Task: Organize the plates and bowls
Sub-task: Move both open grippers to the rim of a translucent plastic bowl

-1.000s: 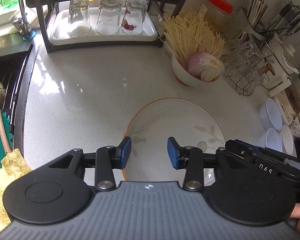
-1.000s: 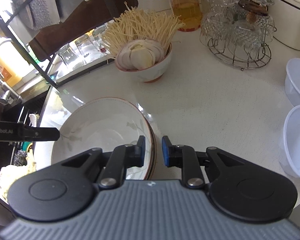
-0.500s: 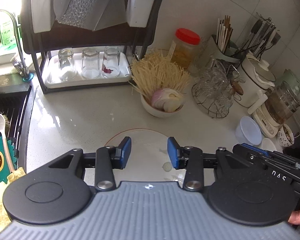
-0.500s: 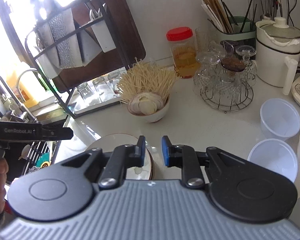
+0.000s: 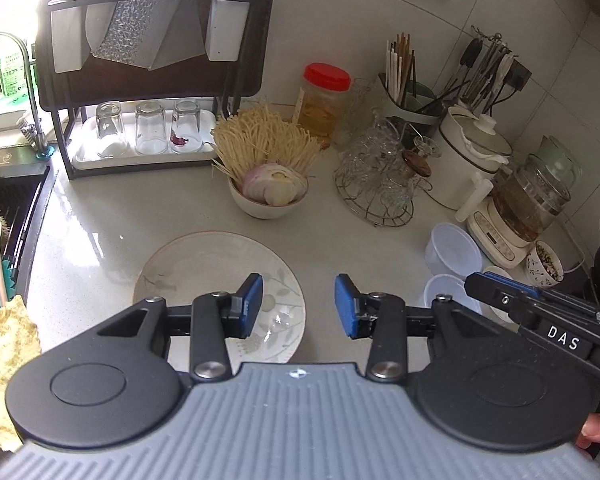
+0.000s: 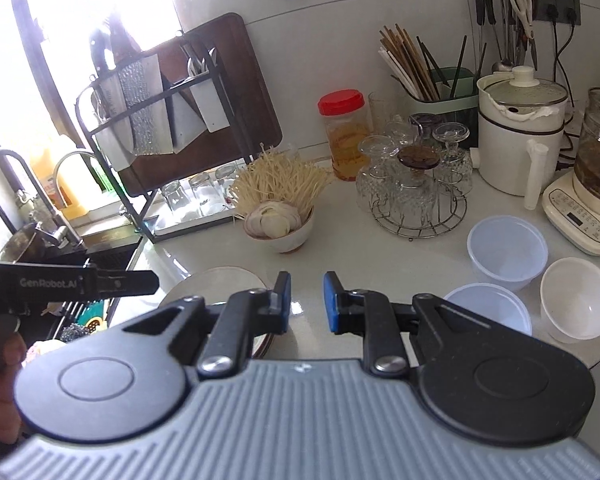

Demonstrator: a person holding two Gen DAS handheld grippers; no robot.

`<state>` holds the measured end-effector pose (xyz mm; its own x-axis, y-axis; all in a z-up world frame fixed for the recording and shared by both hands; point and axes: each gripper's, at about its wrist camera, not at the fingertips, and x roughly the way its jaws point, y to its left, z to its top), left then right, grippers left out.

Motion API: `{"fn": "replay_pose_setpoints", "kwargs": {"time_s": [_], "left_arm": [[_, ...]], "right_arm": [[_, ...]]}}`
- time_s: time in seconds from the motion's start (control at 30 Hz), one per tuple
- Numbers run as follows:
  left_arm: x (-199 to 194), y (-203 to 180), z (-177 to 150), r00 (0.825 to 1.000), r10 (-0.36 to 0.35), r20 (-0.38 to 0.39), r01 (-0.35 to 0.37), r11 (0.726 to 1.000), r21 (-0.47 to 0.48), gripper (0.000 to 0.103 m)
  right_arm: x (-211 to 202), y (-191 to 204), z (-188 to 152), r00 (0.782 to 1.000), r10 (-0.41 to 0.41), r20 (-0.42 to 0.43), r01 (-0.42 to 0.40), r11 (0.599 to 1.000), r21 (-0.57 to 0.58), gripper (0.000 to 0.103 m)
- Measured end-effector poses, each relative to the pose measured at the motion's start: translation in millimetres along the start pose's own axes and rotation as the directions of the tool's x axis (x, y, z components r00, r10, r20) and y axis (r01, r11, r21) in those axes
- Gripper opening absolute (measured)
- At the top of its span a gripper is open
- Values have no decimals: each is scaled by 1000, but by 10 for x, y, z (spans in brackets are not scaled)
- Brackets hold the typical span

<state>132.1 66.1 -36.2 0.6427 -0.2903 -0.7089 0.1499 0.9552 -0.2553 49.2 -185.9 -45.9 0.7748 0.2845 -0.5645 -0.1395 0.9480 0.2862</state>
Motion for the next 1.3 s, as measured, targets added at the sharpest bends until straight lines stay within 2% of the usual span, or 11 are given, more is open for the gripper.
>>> {"fn": "replay_pose_setpoints", "kwargs": {"time_s": [0.37, 0.7, 0.9, 0.93, 0.97, 1.0, 1.03, 1.2, 1.3], "left_arm": [[147, -462, -337, 997, -67, -37, 67, 998, 13, 45], [521, -837, -275, 987, -130, -94, 138, 987, 87, 45], [844, -1053, -239, 973, -172, -156, 194, 971, 141, 48], [895, -1073, -239, 970, -176, -168, 201, 968, 148, 48], [962, -1098, -246, 968, -179, -179, 207, 966, 153, 49], [1023, -1117, -250, 965, -182, -188, 212, 965, 153, 49], [1077, -1134, -252, 962, -189, -197, 220, 963, 152, 49], [1352, -1226, -218, 951, -204, -232, 239, 961, 137, 51], [1488, -1253, -185, 950, -202, -238, 236, 964, 124, 52]], "right_arm": [[-309, -393, -209, 997, -72, 17, 71, 996, 54, 22], [-369, -805, -346, 985, -174, 19, 169, 973, 158, 22], [-340, -1088, -381, 974, -228, -8, 225, 952, 207, 22], [-343, -1135, -384, 972, -233, -10, 230, 951, 207, 32], [-349, -1184, -389, 971, -240, -10, 237, 948, 211, 51], [-361, -1247, -397, 970, -244, -6, 239, 945, 223, 59], [-363, -1297, -402, 969, -246, -7, 241, 942, 232, 62], [-243, -1544, -439, 966, -254, -44, 256, 927, 275, 62], [-131, -1675, -488, 964, -255, -75, 266, 912, 314, 62]]}}
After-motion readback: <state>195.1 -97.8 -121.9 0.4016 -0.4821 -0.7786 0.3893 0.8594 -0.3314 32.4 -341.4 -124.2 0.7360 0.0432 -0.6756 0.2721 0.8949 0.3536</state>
